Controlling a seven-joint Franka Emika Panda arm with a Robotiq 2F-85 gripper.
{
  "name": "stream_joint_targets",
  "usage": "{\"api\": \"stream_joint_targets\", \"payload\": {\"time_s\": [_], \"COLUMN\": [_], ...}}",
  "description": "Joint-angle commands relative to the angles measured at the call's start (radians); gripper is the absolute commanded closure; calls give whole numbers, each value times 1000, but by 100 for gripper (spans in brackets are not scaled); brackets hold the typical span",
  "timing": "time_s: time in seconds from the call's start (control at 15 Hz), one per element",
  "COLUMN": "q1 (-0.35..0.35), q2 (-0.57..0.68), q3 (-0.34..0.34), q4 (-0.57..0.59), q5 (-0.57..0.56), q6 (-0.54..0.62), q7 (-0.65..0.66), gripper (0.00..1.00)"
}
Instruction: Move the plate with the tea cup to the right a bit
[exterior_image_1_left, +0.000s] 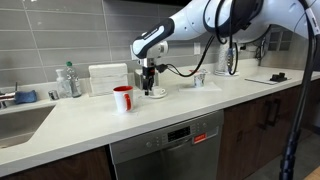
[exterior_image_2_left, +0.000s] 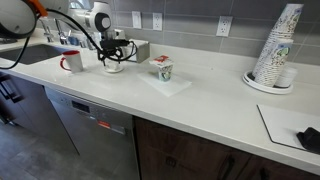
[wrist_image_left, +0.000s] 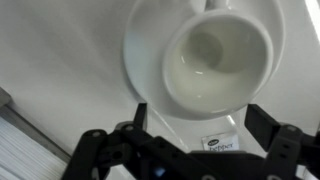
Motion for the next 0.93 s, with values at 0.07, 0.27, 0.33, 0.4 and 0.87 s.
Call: {"api": "stream_joint_targets", "payload": {"time_s": [0.07,0.27,0.33,0.4,0.87], "q1": [-6,-6,-7,-7,-21], "q2": [28,24,23,21,3], "q3": [-6,-13,-15,-16,-28], "q4": [56,41,38,34,5], "q5": [-7,-18,-21,-23,-22], "q6": [-113,-105,-102,-99,-85], "q7": [-66,-93,-100,-108,-161], "gripper": [0,0,0,0,0]}}
